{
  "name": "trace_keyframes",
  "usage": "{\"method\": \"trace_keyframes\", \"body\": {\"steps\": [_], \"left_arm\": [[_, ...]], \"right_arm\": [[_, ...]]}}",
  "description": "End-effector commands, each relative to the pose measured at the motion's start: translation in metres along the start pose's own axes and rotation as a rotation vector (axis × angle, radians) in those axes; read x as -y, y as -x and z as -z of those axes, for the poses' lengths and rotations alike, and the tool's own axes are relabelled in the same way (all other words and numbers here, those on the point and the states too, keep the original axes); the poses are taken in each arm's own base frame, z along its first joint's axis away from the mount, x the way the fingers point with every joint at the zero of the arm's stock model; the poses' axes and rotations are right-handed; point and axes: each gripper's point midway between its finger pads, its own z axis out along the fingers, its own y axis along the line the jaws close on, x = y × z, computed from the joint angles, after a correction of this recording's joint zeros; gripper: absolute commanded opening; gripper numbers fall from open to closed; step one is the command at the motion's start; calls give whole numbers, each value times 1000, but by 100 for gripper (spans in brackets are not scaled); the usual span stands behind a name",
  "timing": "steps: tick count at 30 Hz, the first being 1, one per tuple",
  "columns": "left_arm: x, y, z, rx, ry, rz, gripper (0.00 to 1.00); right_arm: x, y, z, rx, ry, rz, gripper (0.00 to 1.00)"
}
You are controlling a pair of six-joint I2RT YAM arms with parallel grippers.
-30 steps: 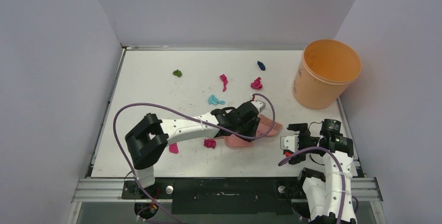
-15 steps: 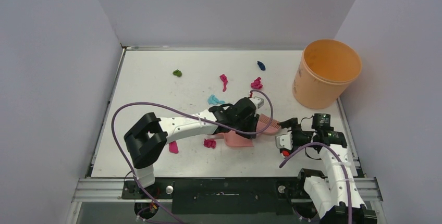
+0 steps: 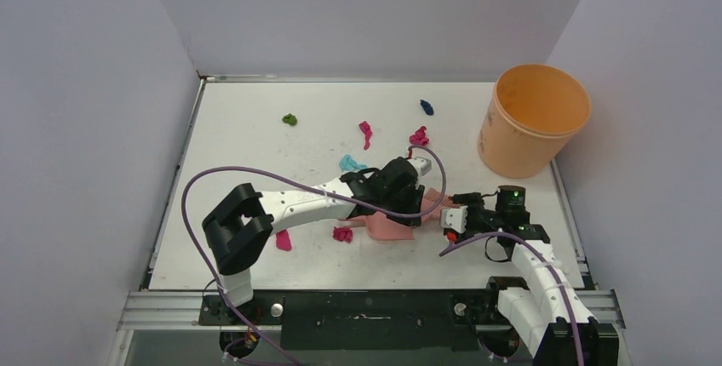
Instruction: Sweep away the paper scraps from the table
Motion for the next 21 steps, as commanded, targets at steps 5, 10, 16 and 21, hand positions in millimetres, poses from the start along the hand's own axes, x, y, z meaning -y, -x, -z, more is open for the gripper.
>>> {"method": "trace_keyframes", "body": {"steps": [5,10,16,21], "left_arm": [[34,45,24,117,-138,-15,0],[35,51,30,122,-157,-26,0],[42,76,77,284,-164,-149,46],[41,82,135,431,-170,-257,65]], "right_arm": [[16,-12,-8,-13,-129,-40,44],[19,-1,-6,35,-139,-99,26],[27,20,4,70,-71,-228,5],[34,53,10,165,89,-383,5]]}}
